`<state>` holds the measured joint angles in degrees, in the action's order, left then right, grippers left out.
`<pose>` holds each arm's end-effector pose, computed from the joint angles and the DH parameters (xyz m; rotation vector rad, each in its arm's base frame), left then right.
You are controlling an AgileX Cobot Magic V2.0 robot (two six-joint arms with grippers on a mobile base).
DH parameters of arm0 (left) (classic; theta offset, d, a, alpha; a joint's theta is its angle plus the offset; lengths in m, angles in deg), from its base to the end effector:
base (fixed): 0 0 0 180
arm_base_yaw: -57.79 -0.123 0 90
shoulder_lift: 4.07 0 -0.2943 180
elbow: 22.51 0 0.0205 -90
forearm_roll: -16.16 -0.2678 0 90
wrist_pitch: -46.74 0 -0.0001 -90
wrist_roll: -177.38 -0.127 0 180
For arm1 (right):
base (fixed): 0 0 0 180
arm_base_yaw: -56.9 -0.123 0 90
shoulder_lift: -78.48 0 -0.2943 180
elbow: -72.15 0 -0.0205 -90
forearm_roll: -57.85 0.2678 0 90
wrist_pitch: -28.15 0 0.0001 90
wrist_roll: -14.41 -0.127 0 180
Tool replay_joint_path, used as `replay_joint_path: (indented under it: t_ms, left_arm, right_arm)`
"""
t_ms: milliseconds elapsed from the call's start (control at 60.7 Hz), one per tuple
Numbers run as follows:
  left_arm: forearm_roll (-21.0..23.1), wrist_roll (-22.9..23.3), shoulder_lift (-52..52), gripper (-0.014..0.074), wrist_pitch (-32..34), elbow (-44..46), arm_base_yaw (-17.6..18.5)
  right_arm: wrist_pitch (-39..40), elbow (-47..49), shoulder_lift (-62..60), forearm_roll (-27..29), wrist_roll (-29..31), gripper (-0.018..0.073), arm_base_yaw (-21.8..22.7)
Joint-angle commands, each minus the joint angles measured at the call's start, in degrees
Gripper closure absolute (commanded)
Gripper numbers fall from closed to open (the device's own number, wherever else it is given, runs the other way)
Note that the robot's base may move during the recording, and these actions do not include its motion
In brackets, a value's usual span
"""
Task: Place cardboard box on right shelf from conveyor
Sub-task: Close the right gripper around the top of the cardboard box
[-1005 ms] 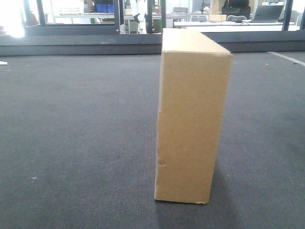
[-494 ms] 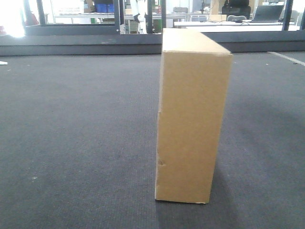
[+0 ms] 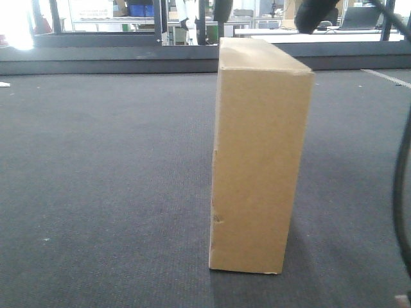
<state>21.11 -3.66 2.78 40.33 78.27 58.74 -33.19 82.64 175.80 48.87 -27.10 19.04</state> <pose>0.1004 -0.0029 0.1914 -0.0338 1.6138 -0.0729 0.3033 0.2137 0.3436 0.0360 2.5982 0.3138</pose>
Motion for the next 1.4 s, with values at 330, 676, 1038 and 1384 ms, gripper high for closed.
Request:
replay_joint_path:
  t_ms: [330,676,1038,1384]
  left_arm:
    - [0.26,0.16,-0.65,0.0715,4.68,0.16,-0.08]
    - [0.26,0.16,-0.65,0.0715,4.68,0.16,-0.08]
    - [0.26,0.16,-0.65,0.0715,4.68,0.16,-0.08]
    - [0.26,0.16,-0.65,0.0715,4.68,0.16,-0.08]
  right_arm:
    - [2.35,2.16,0.07,-2.03,-4.15,-0.0072,-1.78]
    - [1.26,2.16,2.0,-1.72,-4.33,-0.0072,-1.78]
    - [-0.2,2.16,3.42,0.37,-4.98,-0.0072,-1.78]
    - [-1.21,2.16,3.87,0.36,-4.98,-0.0072,-1.78]
